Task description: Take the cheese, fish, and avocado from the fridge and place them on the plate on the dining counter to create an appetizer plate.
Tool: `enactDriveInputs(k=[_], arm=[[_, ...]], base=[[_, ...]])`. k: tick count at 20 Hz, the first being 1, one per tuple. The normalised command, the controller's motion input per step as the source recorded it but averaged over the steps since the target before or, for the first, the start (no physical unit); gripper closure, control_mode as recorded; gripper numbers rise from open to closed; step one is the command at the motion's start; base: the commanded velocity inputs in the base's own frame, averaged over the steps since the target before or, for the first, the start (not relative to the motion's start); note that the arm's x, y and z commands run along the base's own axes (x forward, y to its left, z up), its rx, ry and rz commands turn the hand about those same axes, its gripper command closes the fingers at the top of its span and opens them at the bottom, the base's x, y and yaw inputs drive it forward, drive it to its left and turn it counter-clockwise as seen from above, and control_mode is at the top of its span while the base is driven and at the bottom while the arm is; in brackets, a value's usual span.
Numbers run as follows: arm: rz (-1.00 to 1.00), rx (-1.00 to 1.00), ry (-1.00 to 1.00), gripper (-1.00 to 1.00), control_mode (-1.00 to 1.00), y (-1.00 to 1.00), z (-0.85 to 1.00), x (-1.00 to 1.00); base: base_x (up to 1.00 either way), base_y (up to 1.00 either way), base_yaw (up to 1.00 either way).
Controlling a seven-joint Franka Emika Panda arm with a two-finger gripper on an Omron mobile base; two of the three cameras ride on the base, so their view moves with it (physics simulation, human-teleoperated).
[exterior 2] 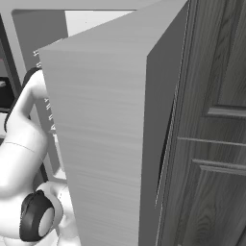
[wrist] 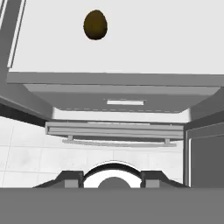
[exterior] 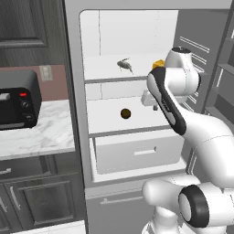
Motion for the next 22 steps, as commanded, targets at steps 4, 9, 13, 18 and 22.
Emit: enactDriveInputs(k=[4, 9, 13, 18, 22], arm=[[0.00, 0.00, -0.02, -1.00, -1.00, 0.02, 0.00, 0.00], [0.00, 0.00, -0.20, -1.00, -1.00, 0.00, 0.16, 0.00], [0.00, 0.00, -0.37, -1.00, -1.00, 0.07, 0.48, 0.00], [0.00, 0.00, -0.36, -1.00, -1.00, 0.12, 0.57, 0.09], [0.00, 0.00, -0.27, -1.00, -1.00, 0.10, 0.51, 0.27]], base=[[0.00, 0.00, 0.00], [0.00, 0.00, 0.00], [0.00, 0.00, 0.00], [0.00, 0.00, 0.00], [0.00, 0.00, 0.00]])
